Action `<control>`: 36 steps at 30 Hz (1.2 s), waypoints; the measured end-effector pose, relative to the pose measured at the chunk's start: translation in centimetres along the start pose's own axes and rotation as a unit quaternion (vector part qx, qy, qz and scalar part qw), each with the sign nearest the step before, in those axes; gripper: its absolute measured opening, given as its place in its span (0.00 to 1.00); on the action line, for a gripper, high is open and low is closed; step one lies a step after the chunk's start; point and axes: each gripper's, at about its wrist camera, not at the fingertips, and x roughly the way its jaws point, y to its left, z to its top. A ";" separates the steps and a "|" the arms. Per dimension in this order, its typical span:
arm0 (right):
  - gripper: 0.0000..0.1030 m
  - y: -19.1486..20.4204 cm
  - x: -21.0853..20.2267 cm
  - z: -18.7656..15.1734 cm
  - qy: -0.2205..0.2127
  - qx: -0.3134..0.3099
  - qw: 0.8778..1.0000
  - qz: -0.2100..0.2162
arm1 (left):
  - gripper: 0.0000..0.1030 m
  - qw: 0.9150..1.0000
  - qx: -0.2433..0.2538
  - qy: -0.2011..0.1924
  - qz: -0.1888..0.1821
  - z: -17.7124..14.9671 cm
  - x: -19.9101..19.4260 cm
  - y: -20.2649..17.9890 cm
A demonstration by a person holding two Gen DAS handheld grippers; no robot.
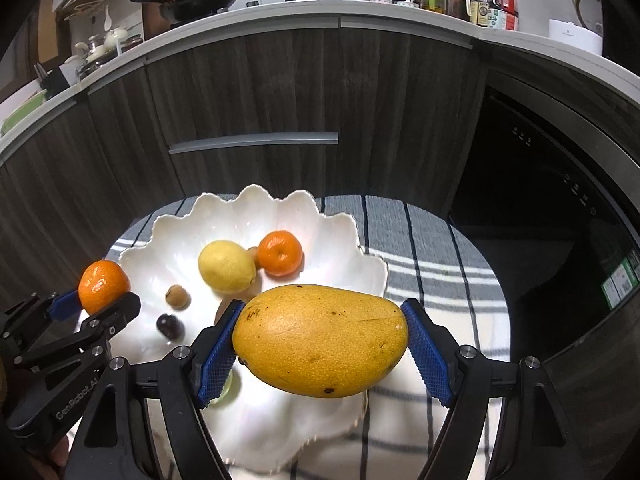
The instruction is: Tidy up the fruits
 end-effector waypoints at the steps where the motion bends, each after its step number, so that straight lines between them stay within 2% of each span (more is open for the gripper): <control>1: 0.76 0.0 0.5 0.3 0.002 -0.001 1.000 0.001 | 0.44 1.000 0.000 0.000 0.000 0.2 0.2 0.0; 10: 0.76 -0.1 4.3 1.9 0.021 -0.004 1.000 0.003 | 0.44 1.000 0.003 0.027 -0.007 1.1 3.1 0.0; 16: 0.76 -0.4 5.3 2.1 0.032 -0.006 0.999 0.010 | 0.45 0.999 0.005 0.045 -0.007 0.8 4.0 -0.3; 18: 0.77 -0.4 5.5 2.1 0.035 -0.011 0.999 0.014 | 0.55 0.999 0.007 0.042 -0.004 0.6 3.8 -0.5; 20: 0.79 -0.4 5.3 2.2 0.028 -0.013 0.999 0.010 | 0.76 0.999 0.006 0.030 0.008 0.6 3.2 -0.5; 23: 0.83 -0.5 4.6 2.5 0.015 -0.013 1.000 0.003 | 0.78 1.000 0.006 0.021 0.009 0.8 2.5 -0.5; 29: 0.83 -1.0 2.7 2.4 0.001 -0.010 1.000 -0.009 | 0.87 1.000 0.018 0.010 0.014 0.8 0.5 -1.0; 36: 0.83 -1.1 -1.3 1.9 -0.018 -0.005 1.000 -0.013 | 0.89 1.000 0.012 -0.010 0.007 0.7 -3.6 -1.2</control>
